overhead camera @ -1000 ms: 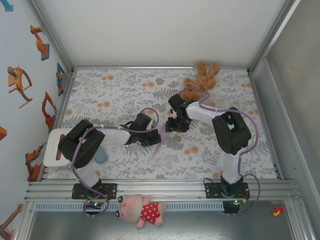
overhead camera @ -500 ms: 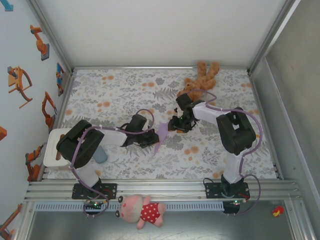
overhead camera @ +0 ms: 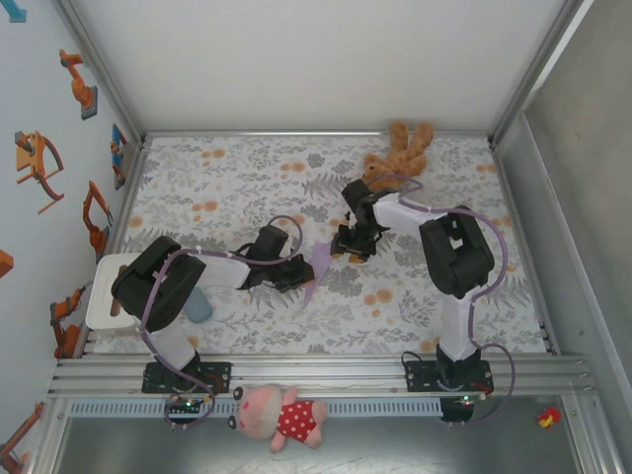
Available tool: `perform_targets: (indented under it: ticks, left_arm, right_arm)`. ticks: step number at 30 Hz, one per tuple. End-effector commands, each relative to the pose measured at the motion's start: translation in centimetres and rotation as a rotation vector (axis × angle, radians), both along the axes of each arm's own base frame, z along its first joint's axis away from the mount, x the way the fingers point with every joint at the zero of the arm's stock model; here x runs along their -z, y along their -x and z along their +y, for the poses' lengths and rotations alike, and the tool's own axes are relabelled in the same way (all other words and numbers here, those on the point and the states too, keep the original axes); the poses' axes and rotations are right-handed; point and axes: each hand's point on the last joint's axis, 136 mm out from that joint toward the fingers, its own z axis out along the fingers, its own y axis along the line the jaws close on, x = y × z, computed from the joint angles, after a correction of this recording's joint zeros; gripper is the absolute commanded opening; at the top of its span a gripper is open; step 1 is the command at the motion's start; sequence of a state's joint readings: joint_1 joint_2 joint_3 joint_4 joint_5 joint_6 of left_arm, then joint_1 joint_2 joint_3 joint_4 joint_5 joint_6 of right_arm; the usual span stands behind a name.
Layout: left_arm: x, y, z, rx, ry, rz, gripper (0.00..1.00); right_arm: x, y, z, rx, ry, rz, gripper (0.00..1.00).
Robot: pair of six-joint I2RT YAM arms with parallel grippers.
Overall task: Fold a paper plane with a square sheet of paper (pick it up from the middle)
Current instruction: Fold the wing for the fifth time at the center of the table.
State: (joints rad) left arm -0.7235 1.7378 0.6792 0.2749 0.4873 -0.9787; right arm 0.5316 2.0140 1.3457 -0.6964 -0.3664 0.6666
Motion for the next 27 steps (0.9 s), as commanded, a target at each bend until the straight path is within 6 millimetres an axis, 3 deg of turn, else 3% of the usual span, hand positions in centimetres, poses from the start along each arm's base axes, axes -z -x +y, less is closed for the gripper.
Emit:
perform_targets:
  ticks: [1, 16, 23, 27]
  left_arm:
    - [1.1, 0.7, 0.9, 0.011, -0.051, 0.044, 0.1]
    - [-2.4, -1.1, -1.1, 0.071, -0.003, -0.056, 0.22]
    - [-2.3, -1.7, -1.4, 0.072, -0.009, -0.061, 0.23]
    - [-1.1, -1.6, -0.9, 0.066, -0.049, -0.044, 0.22]
  right_arm:
    - [5.7, -2.2, 1.7, -0.013, 0.049, -0.099, 0.47]
    - [7.9, -0.9, 1.3, -0.011, 0.197, -0.053, 0.46]
    - [8.2, -0.7, 1.0, -0.006, 0.22, -0.048, 0.46]
    - [7.8, -0.8, 1.2, -0.005, 0.211, -0.06, 0.46]
